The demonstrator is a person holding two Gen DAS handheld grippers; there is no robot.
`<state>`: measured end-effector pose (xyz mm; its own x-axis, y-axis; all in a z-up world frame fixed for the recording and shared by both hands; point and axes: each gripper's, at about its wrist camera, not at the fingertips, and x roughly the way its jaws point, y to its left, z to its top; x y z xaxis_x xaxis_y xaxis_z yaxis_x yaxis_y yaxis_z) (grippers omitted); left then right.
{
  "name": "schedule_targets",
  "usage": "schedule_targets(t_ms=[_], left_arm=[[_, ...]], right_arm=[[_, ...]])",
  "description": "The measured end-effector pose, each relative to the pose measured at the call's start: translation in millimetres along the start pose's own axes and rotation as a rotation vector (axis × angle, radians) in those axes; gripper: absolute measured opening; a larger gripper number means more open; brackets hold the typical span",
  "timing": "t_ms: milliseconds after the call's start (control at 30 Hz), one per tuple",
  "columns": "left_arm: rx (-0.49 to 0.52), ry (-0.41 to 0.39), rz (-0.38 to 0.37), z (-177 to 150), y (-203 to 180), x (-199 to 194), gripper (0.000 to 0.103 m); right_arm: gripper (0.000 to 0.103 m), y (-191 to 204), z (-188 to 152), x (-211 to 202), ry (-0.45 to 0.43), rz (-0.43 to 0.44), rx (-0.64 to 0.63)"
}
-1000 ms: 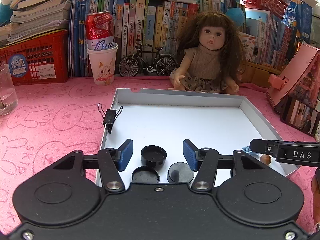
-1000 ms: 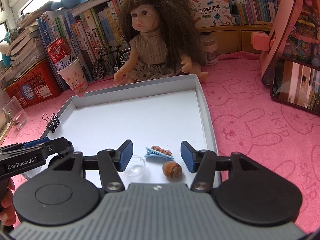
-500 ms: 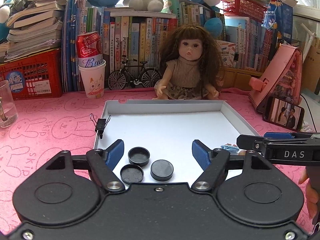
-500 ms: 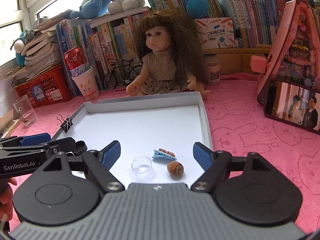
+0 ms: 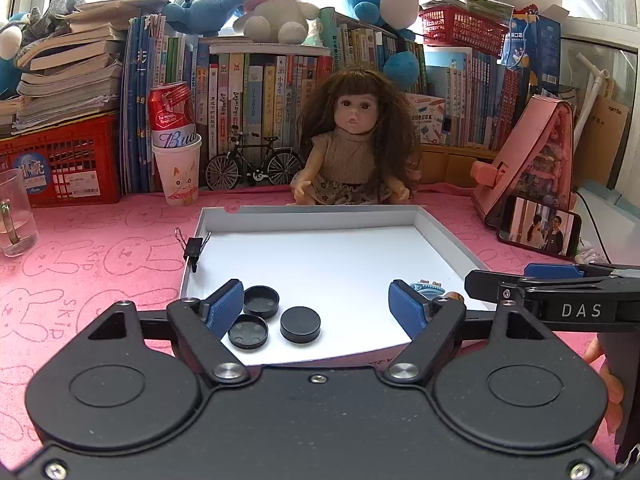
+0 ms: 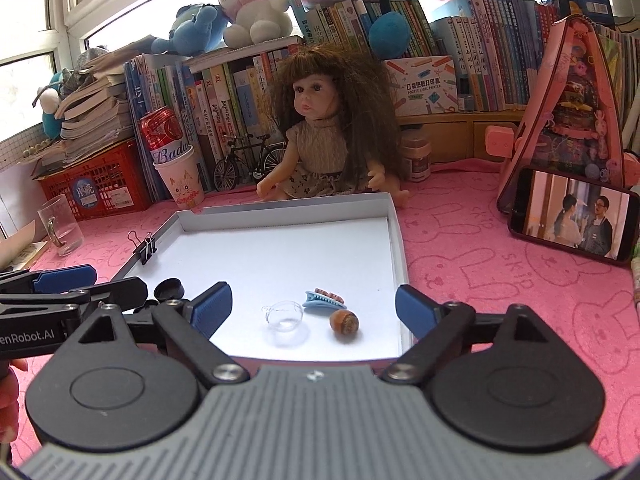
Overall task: Organize rigid objects
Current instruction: 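Lift both open tools out of the tray back toward the loose items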
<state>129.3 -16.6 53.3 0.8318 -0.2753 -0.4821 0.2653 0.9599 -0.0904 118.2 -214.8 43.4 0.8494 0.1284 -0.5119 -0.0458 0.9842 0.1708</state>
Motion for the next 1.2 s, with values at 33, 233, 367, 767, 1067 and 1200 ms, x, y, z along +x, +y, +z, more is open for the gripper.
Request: schedule_targets(t_ms=[33, 233, 367, 767, 1067, 1200], left_arm=[[0.0, 0.0, -0.003, -2, -1, -2, 0.078], [0.007, -0.005, -0.02, -10, -6, -16, 0.079], [0.014, -0.005, -0.028, -16, -10, -22, 0.079], [0.009, 0.022, -0.028, -41, -12, -36, 0.079], [0.025, 0.036, -0.02, -60, -18, -45, 0.079], [0.023, 0.043, -0.022, -66, -19, -49, 0.079]], right_arm=[[0.096, 0, -2, -3, -0.004, -0.001, -0.005], [0.098, 1, -12, -18, -0.024, -0.018, -0.041], [0.099, 3, -17, -25, -0.029, -0.023, -0.058], [0.099, 8, -37, -35, -0.022, -0.018, -0.085], [0.099, 10, -51, -42, -0.014, -0.01, -0.093], [0.099, 13, -57, -46, -0.008, -0.004, -0.108]])
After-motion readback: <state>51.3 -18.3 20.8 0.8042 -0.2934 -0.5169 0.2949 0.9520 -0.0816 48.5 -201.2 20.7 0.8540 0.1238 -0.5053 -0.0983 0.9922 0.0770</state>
